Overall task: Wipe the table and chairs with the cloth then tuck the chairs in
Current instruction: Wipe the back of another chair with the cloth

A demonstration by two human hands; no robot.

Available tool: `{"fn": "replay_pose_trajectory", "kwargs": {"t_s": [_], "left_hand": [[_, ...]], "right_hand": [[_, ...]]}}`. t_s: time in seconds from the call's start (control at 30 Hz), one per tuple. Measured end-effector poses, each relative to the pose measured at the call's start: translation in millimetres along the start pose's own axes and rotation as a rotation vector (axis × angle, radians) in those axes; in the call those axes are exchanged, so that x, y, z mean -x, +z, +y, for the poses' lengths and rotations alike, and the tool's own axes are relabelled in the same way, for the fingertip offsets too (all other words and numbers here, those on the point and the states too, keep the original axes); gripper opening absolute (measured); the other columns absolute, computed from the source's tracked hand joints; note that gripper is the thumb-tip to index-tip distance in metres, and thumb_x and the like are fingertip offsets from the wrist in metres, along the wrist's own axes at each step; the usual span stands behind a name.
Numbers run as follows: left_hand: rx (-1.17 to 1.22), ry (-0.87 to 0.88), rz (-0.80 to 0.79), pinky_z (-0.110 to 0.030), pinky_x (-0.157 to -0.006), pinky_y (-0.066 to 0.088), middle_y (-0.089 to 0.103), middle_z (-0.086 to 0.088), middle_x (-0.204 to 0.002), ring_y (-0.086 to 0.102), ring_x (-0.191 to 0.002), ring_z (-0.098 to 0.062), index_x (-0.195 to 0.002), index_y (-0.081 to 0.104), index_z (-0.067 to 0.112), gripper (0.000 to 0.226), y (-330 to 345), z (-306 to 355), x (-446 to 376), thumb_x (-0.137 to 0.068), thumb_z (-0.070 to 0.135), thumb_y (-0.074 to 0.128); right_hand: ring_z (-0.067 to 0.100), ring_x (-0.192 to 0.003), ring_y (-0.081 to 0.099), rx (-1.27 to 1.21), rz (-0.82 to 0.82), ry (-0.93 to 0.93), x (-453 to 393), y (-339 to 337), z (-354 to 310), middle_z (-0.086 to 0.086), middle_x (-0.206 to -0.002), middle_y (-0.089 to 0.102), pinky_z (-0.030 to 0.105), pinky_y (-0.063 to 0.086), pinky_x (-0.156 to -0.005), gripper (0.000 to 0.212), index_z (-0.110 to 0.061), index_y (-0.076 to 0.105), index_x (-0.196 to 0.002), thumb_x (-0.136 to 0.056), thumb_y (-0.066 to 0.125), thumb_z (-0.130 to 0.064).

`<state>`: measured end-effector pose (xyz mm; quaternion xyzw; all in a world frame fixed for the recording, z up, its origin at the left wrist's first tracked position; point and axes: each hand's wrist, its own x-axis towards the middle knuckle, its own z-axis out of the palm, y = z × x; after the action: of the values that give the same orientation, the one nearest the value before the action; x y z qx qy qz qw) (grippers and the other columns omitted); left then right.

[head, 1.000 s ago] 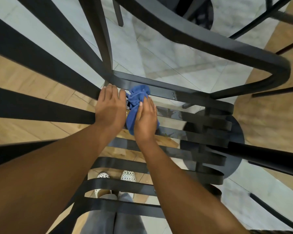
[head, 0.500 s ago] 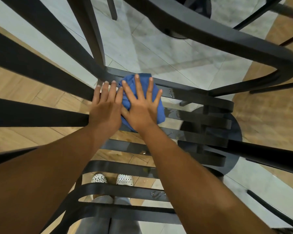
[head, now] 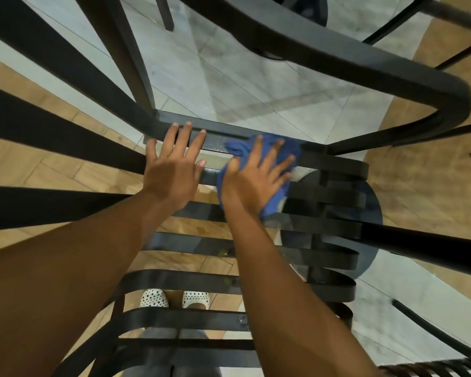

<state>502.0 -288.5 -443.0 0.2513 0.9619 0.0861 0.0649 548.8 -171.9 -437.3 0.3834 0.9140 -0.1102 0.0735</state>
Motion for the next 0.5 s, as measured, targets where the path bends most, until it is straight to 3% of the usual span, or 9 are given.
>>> {"fn": "replay_pose_trajectory", "kwargs": {"t_s": [0.1,0.17,0.23,0.33,0.5], "left_hand": [[-0.044,0.041,0.067,-0.055,-0.104,0.026,0.05,-0.015,-0.136,0.043,-0.129,-0.032,-0.137,0.046,0.01,0.048,6,1,-6,-0.094,0.031,0.038],[-0.066,0.089,0.072,-0.053,-0.106,0.026,0.054,-0.017,-0.13,0.045,-0.127,-0.033,-0.136,0.046,0.009,0.05,10,-2,-9,-0.095,0.035,0.036],[-0.072,0.105,0.072,-0.053,-0.106,0.028,0.055,-0.022,-0.124,0.046,-0.124,-0.038,-0.137,0.045,0.009,0.055,13,-4,-14,-0.096,0.045,0.035],[-0.068,0.07,0.047,-0.057,-0.106,0.026,0.056,-0.027,-0.12,0.044,-0.122,-0.047,-0.139,0.044,0.013,0.062,18,3,-23,-0.095,0.056,0.034],[-0.07,0.061,0.024,-0.064,-0.102,0.025,0.058,-0.024,-0.119,0.043,-0.12,-0.053,-0.136,0.048,0.02,0.056,19,8,-28,-0.094,0.056,0.034]], "right_hand": [[0.036,-0.145,0.004,0.038,0.018,-0.315,9,10,-12,0.007,-0.158,0.015,0.05,0.004,-0.116,0.06,-0.03,0.03,-0.146,-0.09,0.025,-0.052],[0.036,-0.143,0.016,0.046,0.058,-0.405,3,10,1,0.007,-0.154,0.027,0.052,0.013,-0.115,0.058,-0.029,0.039,-0.143,-0.089,0.033,-0.051],[0.037,-0.143,0.013,0.076,0.076,-0.443,-5,3,23,0.007,-0.155,0.024,0.053,0.008,-0.114,0.059,-0.03,0.036,-0.144,-0.089,0.039,-0.049],[0.033,-0.145,-0.009,0.117,-0.014,-0.342,-20,-9,60,0.002,-0.159,-0.001,0.05,-0.009,-0.113,0.064,-0.036,0.014,-0.149,-0.091,0.034,-0.053],[0.034,-0.144,-0.009,0.104,0.057,0.071,-33,-23,77,0.007,-0.159,-0.006,0.054,-0.002,-0.115,0.069,-0.03,0.01,-0.151,-0.089,0.039,-0.042]]}}
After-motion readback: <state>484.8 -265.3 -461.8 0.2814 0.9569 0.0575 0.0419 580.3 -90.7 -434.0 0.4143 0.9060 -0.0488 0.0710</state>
